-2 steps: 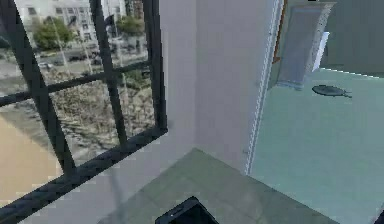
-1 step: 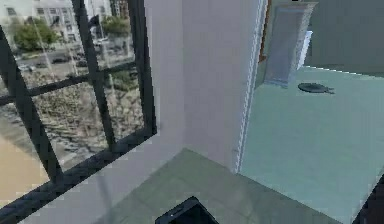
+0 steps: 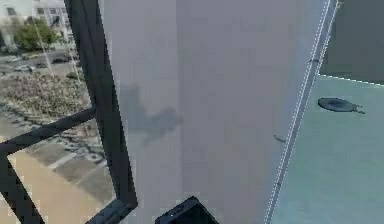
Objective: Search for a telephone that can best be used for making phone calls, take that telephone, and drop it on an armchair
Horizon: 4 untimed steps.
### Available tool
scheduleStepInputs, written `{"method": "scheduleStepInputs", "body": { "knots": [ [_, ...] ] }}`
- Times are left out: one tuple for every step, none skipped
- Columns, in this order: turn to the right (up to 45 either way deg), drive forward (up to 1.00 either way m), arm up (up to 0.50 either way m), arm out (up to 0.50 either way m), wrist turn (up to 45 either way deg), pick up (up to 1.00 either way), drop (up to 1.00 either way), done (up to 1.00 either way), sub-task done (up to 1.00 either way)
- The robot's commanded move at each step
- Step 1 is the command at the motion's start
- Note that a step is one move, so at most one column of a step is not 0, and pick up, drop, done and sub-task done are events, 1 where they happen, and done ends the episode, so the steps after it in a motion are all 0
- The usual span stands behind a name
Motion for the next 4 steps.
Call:
{"method": "scheduleStepInputs", "body": {
  "knots": [
    [45.0,0.0,0.0,0.0,0.0,0.0,0.0,0.0,0.0],
    [12.0,0.0,0.0,0.0,0.0,0.0,0.0,0.0,0.0],
    [0.0,1.0,0.0,0.0,0.0,0.0,0.0,0.0,0.0],
    [6.0,0.0,0.0,0.0,0.0,0.0,0.0,0.0,0.0]
  ]
}}
